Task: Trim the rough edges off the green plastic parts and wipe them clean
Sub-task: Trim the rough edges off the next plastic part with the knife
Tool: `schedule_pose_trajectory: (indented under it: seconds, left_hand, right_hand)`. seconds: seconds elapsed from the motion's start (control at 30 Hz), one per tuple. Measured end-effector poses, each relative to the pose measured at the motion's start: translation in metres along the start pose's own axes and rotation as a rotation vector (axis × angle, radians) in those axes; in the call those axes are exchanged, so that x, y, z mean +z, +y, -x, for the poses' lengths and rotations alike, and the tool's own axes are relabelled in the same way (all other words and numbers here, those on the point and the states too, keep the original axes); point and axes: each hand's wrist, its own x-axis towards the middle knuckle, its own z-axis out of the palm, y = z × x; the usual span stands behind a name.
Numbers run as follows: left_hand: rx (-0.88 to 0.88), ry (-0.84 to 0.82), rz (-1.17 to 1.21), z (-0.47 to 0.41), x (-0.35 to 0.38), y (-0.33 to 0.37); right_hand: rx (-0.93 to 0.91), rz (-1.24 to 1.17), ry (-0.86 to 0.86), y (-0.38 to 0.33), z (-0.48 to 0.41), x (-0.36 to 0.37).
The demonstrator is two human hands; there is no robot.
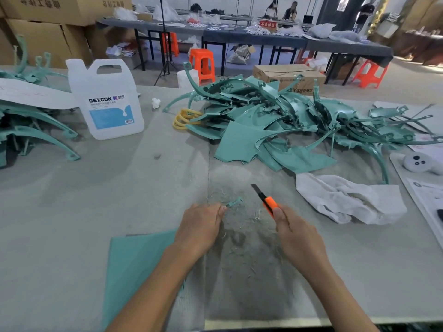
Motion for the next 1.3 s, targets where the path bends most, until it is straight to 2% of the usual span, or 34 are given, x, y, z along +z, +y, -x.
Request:
schedule_pose_trajectory:
  seconds: [0.1, 0.17, 0.23, 0.3, 0.4, 0.5, 0.6, 0.73, 0.83, 0.97, 1.03, 1.17, 1.3]
  left_hand:
    - [-0.001, 0.0, -0.007, -0.002, 0.0, 0.0]
    - [0.008, -0.002, -0.015, 0.0, -0.002, 0.002]
    - [0.015, -0.003, -0.021, 0.002, -0.004, 0.004]
    - [0.032, -0.02, -0.027, 0.003, -0.006, 0.004]
    - [0.135, -0.033, -0.008, 0.009, -0.012, 0.008]
    - [0.303, 0.015, -0.043, 0.019, -0.014, 0.017]
    - [0.378, 0.047, -0.135, 0.025, -0.025, 0.021]
    - [0.347, 0.273, -0.181, 0.027, -0.047, 0.022]
    - [0.231, 0.44, -0.004, 0.038, -0.051, 0.03]
    - [0.097, 0.378, 0.4, 0.066, -0.041, 0.041]
    - [0.06, 0.319, 0.527, 0.084, -0.034, 0.039]
    - [0.104, 0.245, 0.474, 0.109, -0.029, 0.033]
    - [0.101, 0.284, 0.381, 0.118, -0.039, 0.022]
  right_hand:
    - [-0.054, -0.112, -0.069, -0.004, 0.004, 0.002]
    - [-0.052, -0.105, -0.128, -0.007, 0.004, 0.005]
    - [-0.008, -0.036, -0.107, -0.006, 0.001, 0.005]
    - [0.031, -0.081, -0.047, -0.006, -0.001, 0.002]
    - [0.06, -0.406, -0.074, -0.021, 0.0, -0.002]
    - [0.105, -0.714, -0.228, -0.031, 0.001, -0.002]
    - [0.162, -0.946, -0.32, -0.031, 0.003, -0.002]
    - [0.243, -1.136, -0.307, -0.032, 0.016, 0.004]
    - [0.238, -1.249, -0.282, -0.033, 0.029, 0.01]
    - [0.207, -1.253, -0.296, -0.04, 0.041, 0.014]
    - [0.194, -1.23, -0.332, -0.044, 0.045, 0.019]
    - [0.169, -1.17, -0.371, -0.049, 0.048, 0.027]
    - [0.066, -1.115, -0.426, -0.057, 0.051, 0.024]
